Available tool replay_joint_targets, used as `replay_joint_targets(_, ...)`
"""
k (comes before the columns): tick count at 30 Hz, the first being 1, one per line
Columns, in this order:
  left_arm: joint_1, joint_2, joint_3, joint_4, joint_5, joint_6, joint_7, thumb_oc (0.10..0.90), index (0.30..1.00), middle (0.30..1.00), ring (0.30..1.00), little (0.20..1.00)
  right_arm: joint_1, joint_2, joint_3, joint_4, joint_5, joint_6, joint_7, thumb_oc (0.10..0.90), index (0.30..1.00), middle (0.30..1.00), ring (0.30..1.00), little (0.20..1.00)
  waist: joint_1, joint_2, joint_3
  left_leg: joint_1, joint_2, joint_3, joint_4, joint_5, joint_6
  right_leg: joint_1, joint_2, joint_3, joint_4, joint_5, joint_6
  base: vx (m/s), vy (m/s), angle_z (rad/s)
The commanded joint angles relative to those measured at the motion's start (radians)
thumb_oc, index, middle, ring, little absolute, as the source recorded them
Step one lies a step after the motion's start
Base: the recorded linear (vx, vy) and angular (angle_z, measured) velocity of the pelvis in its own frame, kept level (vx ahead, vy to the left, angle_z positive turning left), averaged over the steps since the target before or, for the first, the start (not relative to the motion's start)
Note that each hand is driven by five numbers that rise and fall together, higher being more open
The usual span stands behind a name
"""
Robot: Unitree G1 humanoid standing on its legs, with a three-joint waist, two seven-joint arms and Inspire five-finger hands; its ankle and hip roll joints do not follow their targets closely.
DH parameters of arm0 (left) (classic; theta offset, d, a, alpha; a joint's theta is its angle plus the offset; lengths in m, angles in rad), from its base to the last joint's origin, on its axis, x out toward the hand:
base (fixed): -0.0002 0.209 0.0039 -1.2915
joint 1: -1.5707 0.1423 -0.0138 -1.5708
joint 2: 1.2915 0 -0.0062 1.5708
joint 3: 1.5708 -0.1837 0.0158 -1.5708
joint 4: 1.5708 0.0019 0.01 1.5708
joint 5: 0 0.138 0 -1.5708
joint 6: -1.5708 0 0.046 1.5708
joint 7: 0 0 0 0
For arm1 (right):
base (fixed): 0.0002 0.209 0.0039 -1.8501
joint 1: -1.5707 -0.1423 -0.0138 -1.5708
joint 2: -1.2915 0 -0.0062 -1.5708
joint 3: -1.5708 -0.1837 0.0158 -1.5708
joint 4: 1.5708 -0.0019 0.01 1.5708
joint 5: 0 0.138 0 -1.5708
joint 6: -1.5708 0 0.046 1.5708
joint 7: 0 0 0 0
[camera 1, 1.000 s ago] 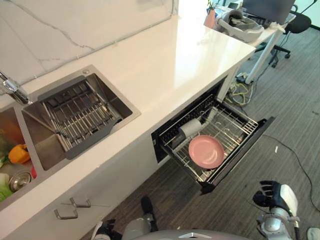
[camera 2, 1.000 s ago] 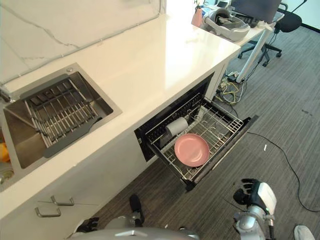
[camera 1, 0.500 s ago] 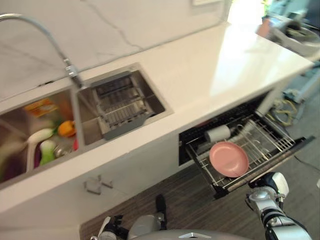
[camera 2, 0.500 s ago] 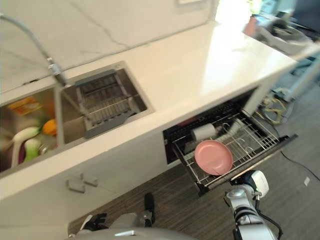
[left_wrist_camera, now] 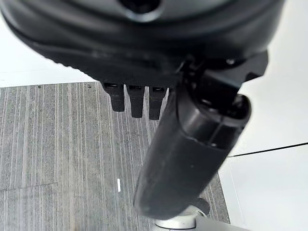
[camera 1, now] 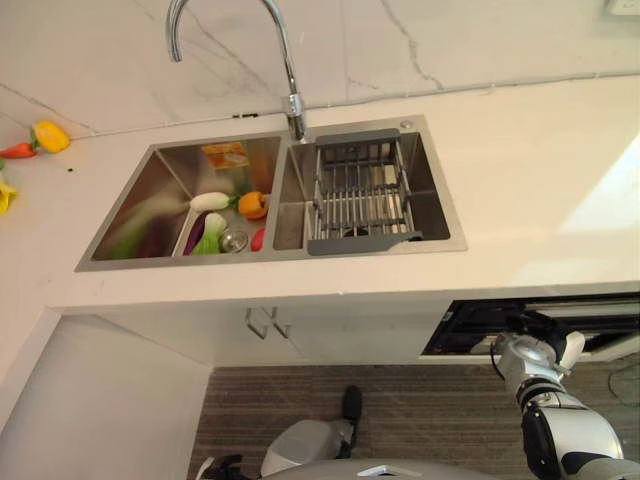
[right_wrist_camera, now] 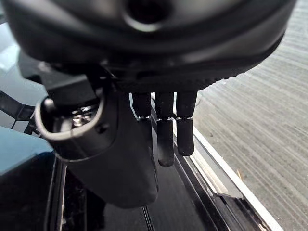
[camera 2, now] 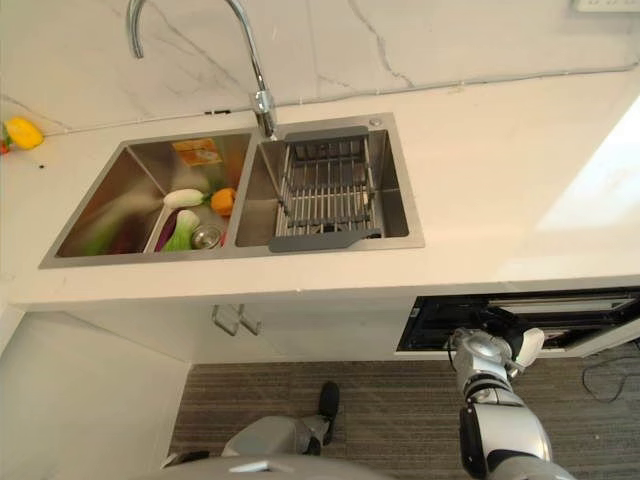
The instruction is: Place the dishes in the dishwasher.
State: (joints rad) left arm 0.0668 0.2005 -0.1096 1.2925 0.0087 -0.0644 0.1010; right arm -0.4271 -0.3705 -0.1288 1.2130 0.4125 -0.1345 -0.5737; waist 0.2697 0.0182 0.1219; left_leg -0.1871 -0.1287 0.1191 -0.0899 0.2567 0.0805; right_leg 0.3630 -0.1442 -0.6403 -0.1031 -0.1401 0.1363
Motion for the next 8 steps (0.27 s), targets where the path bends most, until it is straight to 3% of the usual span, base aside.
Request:
replay_joint_targets(1,-0.031,0.022,-0.064,0.042,-0.003,-0.025,0.007,0.8,0.9,0.9,0.9,0.9,-0.05,0.027,0.082,-0.09,-0.06,-0.109,0.077,0.8,0.9,0.9,0.9,0.9,0.032,0.013,-0.082,0.078,0.174,-0.023,0.018,-0.13,-0.187,0.012,-0.034,0.026,0.016,-0.07,-0.025,-0.01,0.018,-0.08)
replay_joint_targets(5,-0.054,0.013,-0.036,0.043,-0.021,-0.022,0.003,0.8,0.9,0.9,0.9,0.9,0.053,0.06,0.111,-0.059,-0.115,-0.073,0.121,0.8,0.9,0.9,0.9,0.9,-0.007,0.009,-0.077,0.083,0.184,-0.003,0.018,-0.137,-0.182,-0.009,-0.038,0.054,0.016,-0.062,-0.019,-0.02,0.024,-0.18)
replay_joint_targets(7,-0.072,0.009,-0.014,0.055,-0.024,-0.014,-0.003,0.8,0.9,0.9,0.9,0.9,0.151,0.083,0.141,-0.003,-0.197,-0.027,0.162,0.8,0.9,0.9,0.9,0.9,-0.049,0.008,-0.065,0.09,0.195,0.023,0.017,-0.146,-0.177,-0.033,-0.041,0.091,0.016,-0.053,-0.012,-0.01,0.027,-0.36)
replay_joint_targets(8,-0.071,0.009,-0.013,0.055,-0.024,-0.014,-0.003,0.8,0.9,0.9,0.9,0.9,0.152,0.083,0.142,-0.004,-0.198,-0.026,0.162,0.8,0.9,0.9,0.9,0.9,-0.048,0.008,-0.066,0.09,0.196,0.024,0.017,-0.147,-0.177,-0.034,-0.042,0.093,0.016,-0.053,-0.012,0.0,0.022,-0.33)
